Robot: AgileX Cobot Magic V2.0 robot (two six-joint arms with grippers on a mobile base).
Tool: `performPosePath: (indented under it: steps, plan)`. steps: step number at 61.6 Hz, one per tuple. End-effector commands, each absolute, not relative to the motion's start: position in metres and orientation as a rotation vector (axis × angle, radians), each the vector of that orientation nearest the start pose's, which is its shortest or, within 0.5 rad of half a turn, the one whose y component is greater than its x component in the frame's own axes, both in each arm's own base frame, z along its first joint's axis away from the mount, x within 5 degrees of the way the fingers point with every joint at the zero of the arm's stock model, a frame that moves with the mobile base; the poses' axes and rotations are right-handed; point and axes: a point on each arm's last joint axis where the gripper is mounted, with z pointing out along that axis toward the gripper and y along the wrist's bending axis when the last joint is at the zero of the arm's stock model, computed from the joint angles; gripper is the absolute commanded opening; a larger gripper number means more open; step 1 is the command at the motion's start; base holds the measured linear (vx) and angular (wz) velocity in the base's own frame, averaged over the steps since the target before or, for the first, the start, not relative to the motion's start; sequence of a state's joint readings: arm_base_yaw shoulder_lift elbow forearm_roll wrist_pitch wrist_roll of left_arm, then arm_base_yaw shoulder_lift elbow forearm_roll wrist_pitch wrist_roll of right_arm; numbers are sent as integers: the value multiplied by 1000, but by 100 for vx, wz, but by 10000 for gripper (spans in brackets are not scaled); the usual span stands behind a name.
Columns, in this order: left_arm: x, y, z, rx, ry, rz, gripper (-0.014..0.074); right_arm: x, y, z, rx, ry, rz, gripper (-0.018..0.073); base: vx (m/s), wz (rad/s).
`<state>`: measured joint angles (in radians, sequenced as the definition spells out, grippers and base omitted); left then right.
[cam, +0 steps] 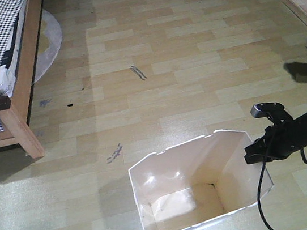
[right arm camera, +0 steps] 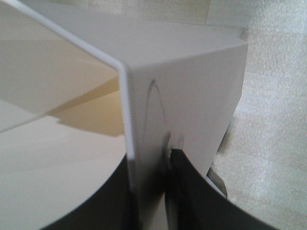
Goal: Move trash bin to bedside with robot
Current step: 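Hold the bin in the right gripper while the base turns toward the bed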
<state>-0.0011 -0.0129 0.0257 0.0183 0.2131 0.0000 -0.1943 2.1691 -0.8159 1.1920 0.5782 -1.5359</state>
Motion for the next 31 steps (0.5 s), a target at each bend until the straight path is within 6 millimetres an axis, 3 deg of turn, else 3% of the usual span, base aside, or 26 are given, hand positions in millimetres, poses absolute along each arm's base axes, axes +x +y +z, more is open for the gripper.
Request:
performPosePath:
  steps: [1,31]
  plan:
    - [56,0,186,13,1646,10,-6,304,0,55,-300,2680,914,-6,24,-1]
    - [56,0,186,13,1646,10,-6,304,0,55,-301,2679,919,-6,24,-5]
